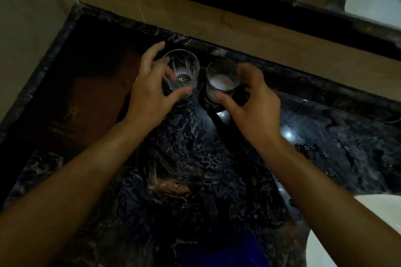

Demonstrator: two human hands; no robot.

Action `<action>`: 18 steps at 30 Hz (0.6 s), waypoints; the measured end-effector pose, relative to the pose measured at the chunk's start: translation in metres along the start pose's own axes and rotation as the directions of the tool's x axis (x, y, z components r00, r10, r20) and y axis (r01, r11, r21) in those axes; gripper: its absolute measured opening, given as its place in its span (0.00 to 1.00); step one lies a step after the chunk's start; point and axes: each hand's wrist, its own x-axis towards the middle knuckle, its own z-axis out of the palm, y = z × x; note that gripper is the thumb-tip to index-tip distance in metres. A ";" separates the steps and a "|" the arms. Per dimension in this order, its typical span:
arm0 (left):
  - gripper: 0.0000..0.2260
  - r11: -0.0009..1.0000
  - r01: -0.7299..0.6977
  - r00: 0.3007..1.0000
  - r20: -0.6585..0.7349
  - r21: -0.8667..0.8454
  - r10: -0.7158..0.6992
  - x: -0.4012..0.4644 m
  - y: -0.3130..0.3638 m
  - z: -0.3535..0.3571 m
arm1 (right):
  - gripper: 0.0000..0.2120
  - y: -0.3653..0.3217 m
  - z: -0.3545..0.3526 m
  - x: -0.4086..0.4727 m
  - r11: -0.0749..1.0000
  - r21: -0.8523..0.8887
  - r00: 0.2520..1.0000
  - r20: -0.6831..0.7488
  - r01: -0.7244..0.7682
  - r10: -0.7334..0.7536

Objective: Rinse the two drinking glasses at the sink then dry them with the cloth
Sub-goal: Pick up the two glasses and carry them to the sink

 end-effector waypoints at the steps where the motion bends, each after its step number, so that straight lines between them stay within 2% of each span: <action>1: 0.16 1.000 0.016 1.000 0.005 -0.019 -0.015 0.003 0.002 0.000 | 0.37 -0.001 -0.001 0.001 1.000 0.027 1.000 -0.003 -0.013 0.013; 3: 0.20 0.997 0.064 0.998 0.022 -0.043 -0.063 0.005 0.003 -0.001 | 0.41 0.000 0.002 0.000 0.999 0.022 1.000 0.010 -0.027 0.027; 6: 0.36 0.988 0.098 0.994 0.050 -0.123 -0.093 0.009 0.003 -0.001 | 0.42 -0.001 0.004 0.004 0.998 0.034 0.999 0.022 -0.044 0.043; 9: 0.44 0.969 0.181 0.981 0.109 -0.171 -0.164 0.012 -0.006 0.001 | 0.44 -0.002 0.008 0.006 0.997 0.066 0.998 0.050 -0.044 0.041; 12: 0.44 0.946 0.263 0.958 0.169 -0.191 -0.233 0.018 -0.016 0.004 | 0.44 -0.005 0.011 0.008 0.994 0.093 0.997 0.061 -0.062 0.056; 18: 0.37 0.943 0.225 0.973 0.104 -0.246 -0.205 0.007 -0.010 0.006 | 0.40 -0.005 0.009 0.003 0.985 0.155 0.997 0.020 -0.072 0.069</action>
